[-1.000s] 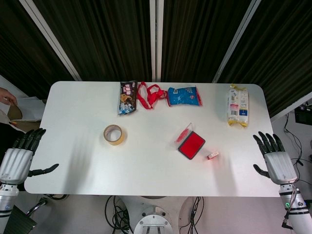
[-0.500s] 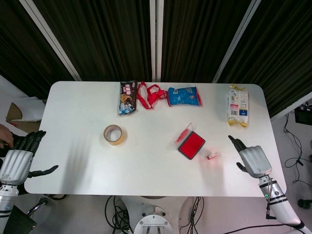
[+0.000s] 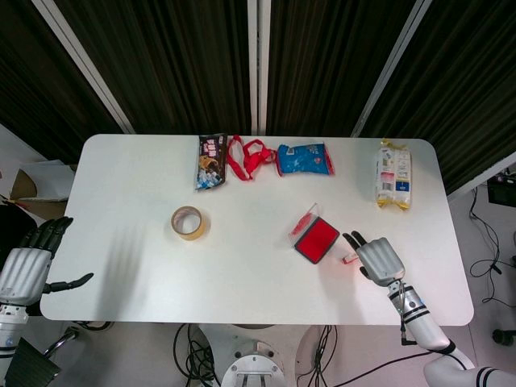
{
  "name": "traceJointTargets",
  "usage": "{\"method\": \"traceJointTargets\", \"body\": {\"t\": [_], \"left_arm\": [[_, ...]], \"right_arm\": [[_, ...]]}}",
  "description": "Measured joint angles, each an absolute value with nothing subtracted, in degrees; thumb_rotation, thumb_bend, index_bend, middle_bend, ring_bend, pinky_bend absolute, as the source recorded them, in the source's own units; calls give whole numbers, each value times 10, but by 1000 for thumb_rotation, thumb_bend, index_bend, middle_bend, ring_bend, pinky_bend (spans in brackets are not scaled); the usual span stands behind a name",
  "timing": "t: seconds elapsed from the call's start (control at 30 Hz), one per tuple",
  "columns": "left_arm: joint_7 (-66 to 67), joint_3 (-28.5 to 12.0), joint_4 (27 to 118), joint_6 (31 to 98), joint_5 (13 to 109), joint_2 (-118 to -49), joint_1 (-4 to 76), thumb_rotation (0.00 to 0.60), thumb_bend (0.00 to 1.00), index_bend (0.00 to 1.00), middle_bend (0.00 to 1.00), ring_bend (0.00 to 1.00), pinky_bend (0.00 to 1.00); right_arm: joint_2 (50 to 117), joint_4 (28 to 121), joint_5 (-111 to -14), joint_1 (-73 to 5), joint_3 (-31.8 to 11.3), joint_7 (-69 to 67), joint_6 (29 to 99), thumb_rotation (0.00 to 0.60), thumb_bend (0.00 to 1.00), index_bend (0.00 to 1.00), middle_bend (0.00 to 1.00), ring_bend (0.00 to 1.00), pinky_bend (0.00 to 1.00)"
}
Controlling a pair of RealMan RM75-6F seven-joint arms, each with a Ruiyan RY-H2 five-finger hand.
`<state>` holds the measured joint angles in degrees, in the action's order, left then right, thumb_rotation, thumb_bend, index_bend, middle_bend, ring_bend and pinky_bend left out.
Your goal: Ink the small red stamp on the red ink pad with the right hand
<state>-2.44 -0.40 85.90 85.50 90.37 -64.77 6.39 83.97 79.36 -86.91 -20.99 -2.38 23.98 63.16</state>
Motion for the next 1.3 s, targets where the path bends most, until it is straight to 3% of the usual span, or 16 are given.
{"method": "traceJointTargets", "body": {"t": [0.33,0.5,1.3], "left_arm": [[-32,-4,856,852,906,-647,68,301,0,37,84,90,191],[-33,-3,857,851,903,-646,66,360,0,37,84,90,192],[-30,-1,864,845,902,-641,69,363,0,36,84,90,194]], "right_arm": [[890,723,-877,-213,-21,201,654,600,151,358,332,811,1000],[909,700,-877,-217,-18,188,655,600,194,379,371,836,1000],[937,654,-884,-223,-8,162,674,600,262,526,486,866,1000]]}}
